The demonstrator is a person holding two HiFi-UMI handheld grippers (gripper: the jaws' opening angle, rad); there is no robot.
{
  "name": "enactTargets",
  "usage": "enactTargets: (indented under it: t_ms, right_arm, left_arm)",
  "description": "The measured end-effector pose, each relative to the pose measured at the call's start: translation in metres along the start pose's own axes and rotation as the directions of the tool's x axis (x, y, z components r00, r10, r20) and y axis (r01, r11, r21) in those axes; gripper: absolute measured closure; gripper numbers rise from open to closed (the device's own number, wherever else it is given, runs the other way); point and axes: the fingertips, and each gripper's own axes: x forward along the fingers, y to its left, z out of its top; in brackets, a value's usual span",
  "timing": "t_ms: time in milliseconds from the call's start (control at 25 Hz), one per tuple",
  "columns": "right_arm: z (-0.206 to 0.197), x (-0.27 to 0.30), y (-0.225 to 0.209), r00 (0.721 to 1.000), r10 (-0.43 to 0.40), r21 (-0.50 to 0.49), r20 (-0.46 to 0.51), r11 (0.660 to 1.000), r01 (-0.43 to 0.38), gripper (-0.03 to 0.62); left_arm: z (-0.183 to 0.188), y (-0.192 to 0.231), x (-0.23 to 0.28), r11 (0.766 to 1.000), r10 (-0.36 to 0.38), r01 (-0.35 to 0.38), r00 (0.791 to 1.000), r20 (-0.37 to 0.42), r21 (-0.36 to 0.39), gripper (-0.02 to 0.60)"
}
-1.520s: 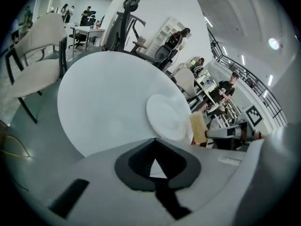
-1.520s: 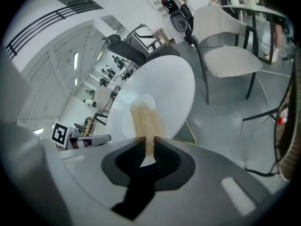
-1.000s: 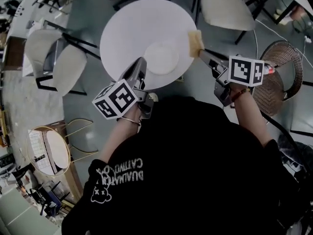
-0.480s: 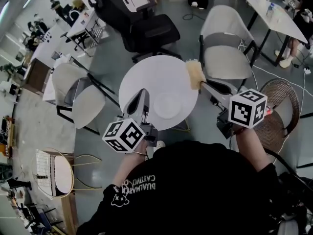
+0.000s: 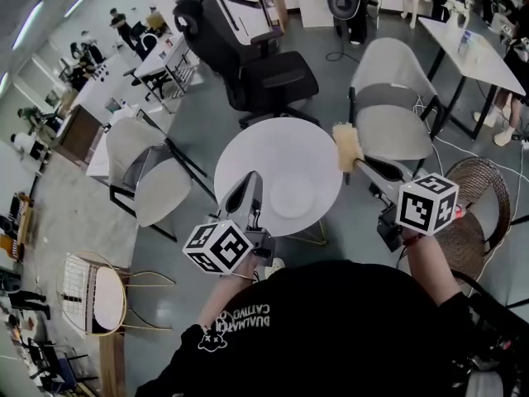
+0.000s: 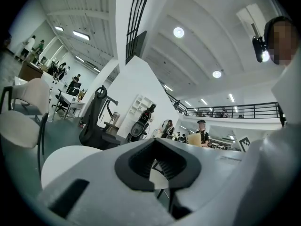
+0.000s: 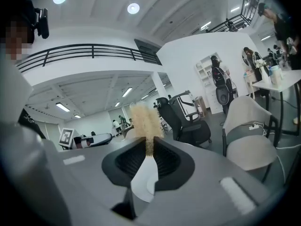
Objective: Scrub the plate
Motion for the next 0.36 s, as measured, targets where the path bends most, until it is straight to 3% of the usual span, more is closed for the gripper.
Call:
enactTargets:
  t_ms: [360]
  right_arm:
    - [-0.01, -0.016, -0.003, 0.999, -0.022, -0.034, -0.027, 0.999, 0.021, 0.539]
  left_arm:
    - [0.006, -0.017, -0.018, 0.998, 0.039, -0.043, 0.997, 0.071, 0.05, 0.578]
